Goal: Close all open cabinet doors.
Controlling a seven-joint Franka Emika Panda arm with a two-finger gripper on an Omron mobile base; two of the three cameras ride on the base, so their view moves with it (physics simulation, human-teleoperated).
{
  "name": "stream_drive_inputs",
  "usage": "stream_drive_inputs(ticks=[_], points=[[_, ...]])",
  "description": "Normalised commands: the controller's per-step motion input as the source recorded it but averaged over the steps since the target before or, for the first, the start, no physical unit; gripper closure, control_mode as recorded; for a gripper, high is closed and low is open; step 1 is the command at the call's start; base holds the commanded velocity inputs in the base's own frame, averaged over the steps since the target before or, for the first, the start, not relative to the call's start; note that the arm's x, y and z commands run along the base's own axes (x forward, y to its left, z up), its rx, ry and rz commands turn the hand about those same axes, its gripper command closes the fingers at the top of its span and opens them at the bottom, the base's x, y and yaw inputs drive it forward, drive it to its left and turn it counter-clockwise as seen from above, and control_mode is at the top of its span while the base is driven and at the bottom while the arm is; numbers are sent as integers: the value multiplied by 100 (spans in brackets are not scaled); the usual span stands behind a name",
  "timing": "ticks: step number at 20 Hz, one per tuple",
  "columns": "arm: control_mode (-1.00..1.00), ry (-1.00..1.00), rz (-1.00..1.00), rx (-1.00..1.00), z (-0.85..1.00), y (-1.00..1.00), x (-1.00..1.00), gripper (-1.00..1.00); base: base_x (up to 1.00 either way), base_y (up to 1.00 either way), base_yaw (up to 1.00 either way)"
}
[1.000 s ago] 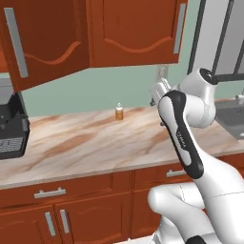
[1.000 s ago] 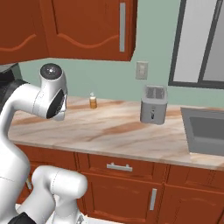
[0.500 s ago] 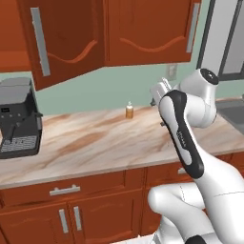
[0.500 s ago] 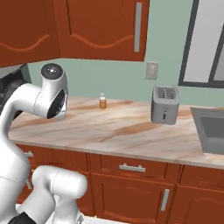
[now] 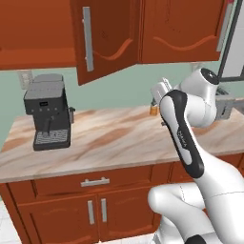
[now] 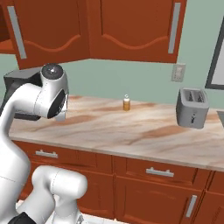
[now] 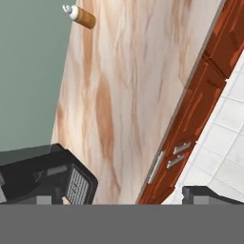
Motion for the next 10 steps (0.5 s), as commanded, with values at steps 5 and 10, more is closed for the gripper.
stream_drive_inputs(ticks=[5, 10], points=[[100, 0, 0, 0, 0, 0, 0, -100, -24, 42, 17], [100, 0, 0, 0, 0, 0, 0, -100, -14, 38, 7]])
